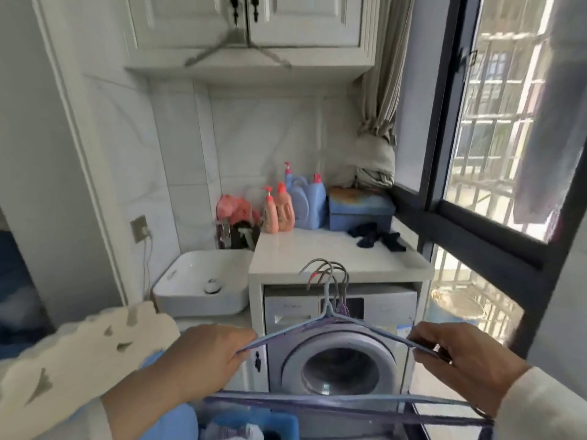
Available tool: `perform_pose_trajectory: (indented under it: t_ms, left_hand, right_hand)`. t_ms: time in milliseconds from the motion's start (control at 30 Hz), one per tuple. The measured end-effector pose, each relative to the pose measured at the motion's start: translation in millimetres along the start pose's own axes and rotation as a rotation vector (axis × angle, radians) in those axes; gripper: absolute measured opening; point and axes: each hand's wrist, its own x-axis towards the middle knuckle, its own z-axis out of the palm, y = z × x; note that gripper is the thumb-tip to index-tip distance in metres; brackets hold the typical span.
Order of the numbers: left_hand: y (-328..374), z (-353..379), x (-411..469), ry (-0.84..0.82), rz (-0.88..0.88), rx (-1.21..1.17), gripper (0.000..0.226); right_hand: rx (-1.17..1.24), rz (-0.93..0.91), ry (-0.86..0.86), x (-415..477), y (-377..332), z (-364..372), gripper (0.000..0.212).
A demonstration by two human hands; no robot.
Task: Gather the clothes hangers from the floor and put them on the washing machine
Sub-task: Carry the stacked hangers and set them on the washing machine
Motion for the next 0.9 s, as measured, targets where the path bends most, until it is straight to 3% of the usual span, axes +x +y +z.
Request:
perform_pose_trajectory:
  t_ms: [133,300,567,733,900]
  left_hand:
    - [-11.5,-25.6,36.6,-0.01,-0.018,-0.009,0.017]
    - [-24.0,-34.1,101.3,-0.021,-0.052,0.031,0.015]
    - [-50.2,-45.3,225.1,0.007,-0.117,0.119,0.013]
    - [-71.1,-54.0,292.0,0.07,-0.118,0.102,0.012]
    - [-92.2,-47.0,349.5,0.058,-0.137,0.075,0.009]
  right_hand:
    - [0.008,-0.023,0.019,34.1,5.1,-20.6,0.008]
    - [0.003,-0.026,0.032,94.4,27.7,-28.6,0.026]
    - [-0.041,-0.036,0.061,229.5,84.5,-51.7,0.005]
    - [-0.011,-0.078,0.102,298.0,106.9,-64.8,0.022]
    - [-0.021,-0.077,0.109,356.8,127.4,-60.2,0.009]
